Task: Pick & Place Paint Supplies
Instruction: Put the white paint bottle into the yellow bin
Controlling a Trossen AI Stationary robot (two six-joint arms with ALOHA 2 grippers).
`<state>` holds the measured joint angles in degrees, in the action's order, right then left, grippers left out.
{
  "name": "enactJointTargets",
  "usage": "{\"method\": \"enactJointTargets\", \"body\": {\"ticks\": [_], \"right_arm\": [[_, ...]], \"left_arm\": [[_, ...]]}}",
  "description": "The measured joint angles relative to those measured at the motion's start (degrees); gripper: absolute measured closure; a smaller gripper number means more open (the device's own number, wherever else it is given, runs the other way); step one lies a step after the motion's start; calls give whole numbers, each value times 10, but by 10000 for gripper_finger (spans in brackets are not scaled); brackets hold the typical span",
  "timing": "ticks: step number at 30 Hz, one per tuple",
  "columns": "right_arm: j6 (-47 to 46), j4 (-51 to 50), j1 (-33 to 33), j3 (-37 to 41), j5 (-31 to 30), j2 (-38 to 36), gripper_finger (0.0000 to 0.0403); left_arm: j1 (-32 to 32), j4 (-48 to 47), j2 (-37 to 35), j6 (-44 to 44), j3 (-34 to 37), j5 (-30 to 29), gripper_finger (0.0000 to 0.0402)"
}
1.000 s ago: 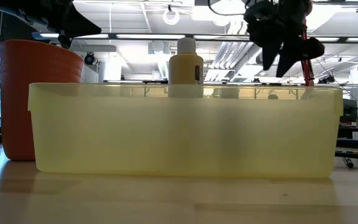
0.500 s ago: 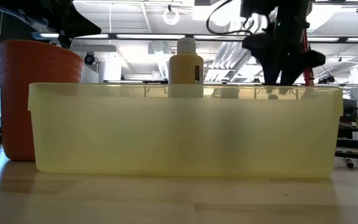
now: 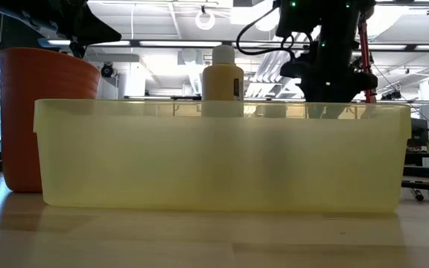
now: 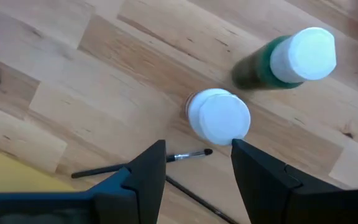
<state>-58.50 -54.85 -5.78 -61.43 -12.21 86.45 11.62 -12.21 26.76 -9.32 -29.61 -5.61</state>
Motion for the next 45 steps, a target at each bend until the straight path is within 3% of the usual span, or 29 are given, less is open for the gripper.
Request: {"method": "enactJointTargets", "body": {"ticks": [12, 23, 31, 45], "right_arm": [[-18, -22, 0, -1, 72, -1, 229], [0, -2, -8, -3, 53, -5, 229], [28, 74, -7, -3, 69, 1, 229], [37, 151, 10, -3, 102, 113, 229]], "left_arm": [[0, 0, 0, 0, 0, 0, 402], [0, 0, 0, 0, 0, -27, 402], [0, 0, 0, 0, 0, -27, 402], [0, 0, 0, 0, 0, -28, 402]]}}
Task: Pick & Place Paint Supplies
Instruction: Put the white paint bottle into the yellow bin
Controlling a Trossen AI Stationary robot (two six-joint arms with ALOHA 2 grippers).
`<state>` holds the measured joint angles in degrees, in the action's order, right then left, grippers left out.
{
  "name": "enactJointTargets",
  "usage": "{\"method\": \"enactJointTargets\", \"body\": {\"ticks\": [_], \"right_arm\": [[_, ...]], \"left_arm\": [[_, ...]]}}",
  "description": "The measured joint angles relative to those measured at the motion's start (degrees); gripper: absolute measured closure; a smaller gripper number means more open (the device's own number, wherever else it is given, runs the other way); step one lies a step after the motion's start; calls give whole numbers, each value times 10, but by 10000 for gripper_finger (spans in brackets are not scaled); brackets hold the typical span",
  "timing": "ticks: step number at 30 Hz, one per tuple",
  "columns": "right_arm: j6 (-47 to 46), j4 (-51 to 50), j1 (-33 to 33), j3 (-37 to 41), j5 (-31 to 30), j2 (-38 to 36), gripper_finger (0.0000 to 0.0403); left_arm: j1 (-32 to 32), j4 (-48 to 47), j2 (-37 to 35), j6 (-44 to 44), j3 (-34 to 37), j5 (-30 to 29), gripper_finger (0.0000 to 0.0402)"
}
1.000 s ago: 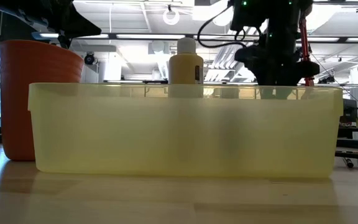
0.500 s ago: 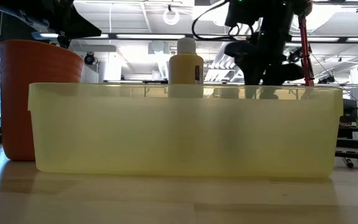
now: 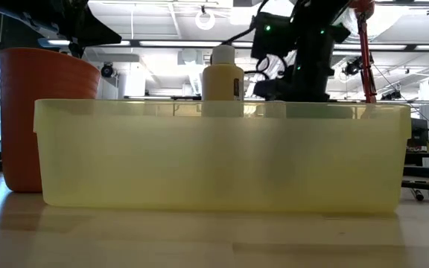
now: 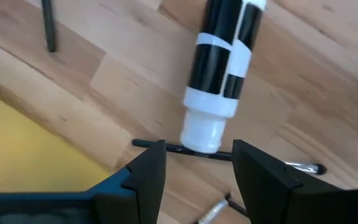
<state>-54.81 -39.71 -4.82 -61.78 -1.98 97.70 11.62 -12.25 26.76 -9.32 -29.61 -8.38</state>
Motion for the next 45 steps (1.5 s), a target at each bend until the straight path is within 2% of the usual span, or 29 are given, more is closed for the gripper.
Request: {"method": "enactJointTargets", "body": {"ticks": [8, 15, 29, 32, 37, 45], "right_arm": [[16, 25, -1, 0, -8, 40, 229], [36, 64, -5, 0, -24, 41, 229], [66, 96, -9, 0, -6, 78, 229], [66, 98, -9, 0, -14, 78, 242], [81, 98, -9, 0, -20, 78, 297], [89, 64, -8, 0, -7, 61, 297]], "left_arm": [[0, 0, 0, 0, 0, 0, 402], [0, -1, 0, 0, 0, 0, 402], [0, -14, 0, -1, 0, 0, 402], [0, -14, 0, -1, 0, 0, 402], [0, -14, 0, -1, 0, 0, 402], [0, -14, 0, 0, 0, 0, 402]]}}
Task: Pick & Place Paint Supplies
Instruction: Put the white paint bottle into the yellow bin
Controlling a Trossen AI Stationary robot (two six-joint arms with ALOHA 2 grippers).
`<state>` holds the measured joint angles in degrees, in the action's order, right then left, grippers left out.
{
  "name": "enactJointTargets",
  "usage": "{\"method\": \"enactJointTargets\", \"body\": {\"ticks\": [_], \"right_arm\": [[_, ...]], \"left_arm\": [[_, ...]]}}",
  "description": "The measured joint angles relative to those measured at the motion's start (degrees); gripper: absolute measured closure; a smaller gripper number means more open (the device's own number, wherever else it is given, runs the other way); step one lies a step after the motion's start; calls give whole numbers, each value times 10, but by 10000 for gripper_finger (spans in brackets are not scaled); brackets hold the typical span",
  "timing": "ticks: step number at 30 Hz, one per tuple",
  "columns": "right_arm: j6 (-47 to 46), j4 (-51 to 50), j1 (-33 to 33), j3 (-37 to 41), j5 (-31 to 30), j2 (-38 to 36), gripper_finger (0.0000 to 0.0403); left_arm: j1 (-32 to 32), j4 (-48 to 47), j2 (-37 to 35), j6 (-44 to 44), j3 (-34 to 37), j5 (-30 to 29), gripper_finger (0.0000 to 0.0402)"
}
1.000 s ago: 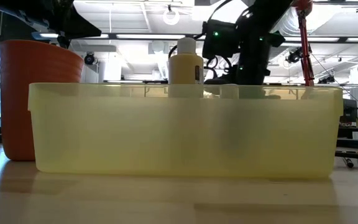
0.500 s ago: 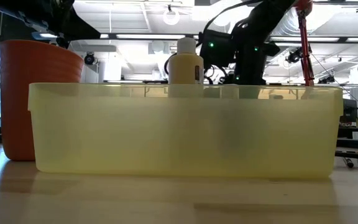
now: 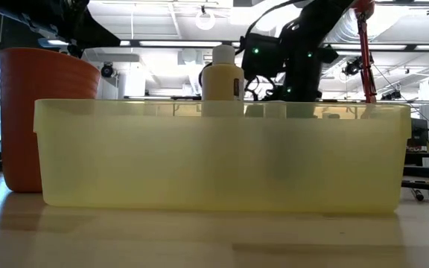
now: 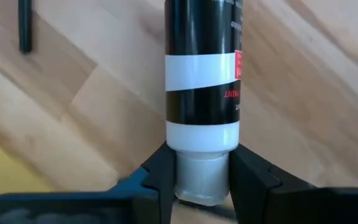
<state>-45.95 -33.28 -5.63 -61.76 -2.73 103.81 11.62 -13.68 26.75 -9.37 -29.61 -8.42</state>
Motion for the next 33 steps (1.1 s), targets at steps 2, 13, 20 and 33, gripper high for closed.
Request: {"method": "enactJointTargets", "body": {"ticks": [2, 13, 20, 33], "right_arm": [[6, -15, 0, 0, -2, -13, 297], [33, -97, 2, -13, 1, -157, 297], [91, -226, 17, -105, 15, -220, 297], [198, -405, 69, -232, -1, -214, 297]], "left_arm": [[0, 0, 0, 0, 0, 0, 402], [0, 2, 0, -3, 0, 0, 402], [0, 7, 5, -60, 0, 43, 391], [0, -30, 237, 26, -211, 196, 263]]}}
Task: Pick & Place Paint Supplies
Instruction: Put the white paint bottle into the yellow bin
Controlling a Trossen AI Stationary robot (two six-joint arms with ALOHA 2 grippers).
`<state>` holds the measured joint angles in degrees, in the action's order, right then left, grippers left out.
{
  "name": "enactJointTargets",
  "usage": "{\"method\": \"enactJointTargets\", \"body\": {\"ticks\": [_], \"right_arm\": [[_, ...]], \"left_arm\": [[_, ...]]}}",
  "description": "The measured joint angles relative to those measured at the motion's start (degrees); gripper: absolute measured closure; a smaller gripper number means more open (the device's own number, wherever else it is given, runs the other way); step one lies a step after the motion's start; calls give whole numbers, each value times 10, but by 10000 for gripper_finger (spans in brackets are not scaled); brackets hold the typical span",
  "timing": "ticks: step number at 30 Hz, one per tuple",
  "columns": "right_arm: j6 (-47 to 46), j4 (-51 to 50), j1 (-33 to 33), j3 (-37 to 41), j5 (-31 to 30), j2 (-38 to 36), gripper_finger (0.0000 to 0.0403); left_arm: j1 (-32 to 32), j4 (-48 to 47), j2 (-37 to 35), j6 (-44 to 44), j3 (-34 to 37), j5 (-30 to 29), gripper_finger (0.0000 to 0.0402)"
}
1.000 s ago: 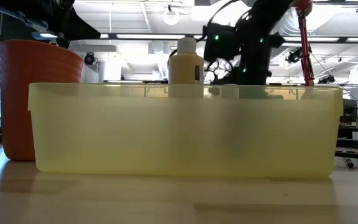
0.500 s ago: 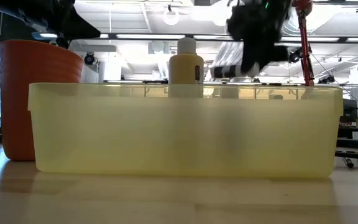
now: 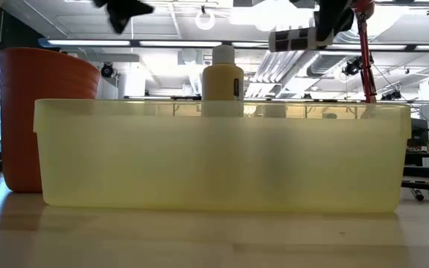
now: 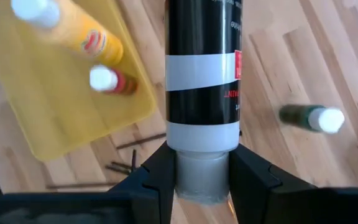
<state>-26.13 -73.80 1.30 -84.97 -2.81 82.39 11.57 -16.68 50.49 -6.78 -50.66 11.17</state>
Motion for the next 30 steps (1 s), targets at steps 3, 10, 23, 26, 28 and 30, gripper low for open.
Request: {"method": "enactJointTargets", "body": {"ticks": [3, 10, 23, 26, 28, 30], "right_arm": [[7, -16, 16, 0, -1, 0, 297], [9, -9, 68, 0, -15, 0, 297], [-55, 5, 160, 0, -91, 0, 297], [-70, 11, 160, 0, -96, 0, 297], [-71, 15, 160, 0, -100, 0, 297], [-73, 20, 160, 0, -107, 0, 297]], "left_arm": [[0, -53, 87, 56, -81, 19, 261], [-1, -108, 251, 132, -216, 107, 261], [-8, 33, 365, 160, -259, 203, 261], [-18, 39, 377, 160, -259, 204, 261], [-27, 46, 388, 160, -259, 204, 261], [-33, 64, 397, 160, -259, 204, 261]]}}
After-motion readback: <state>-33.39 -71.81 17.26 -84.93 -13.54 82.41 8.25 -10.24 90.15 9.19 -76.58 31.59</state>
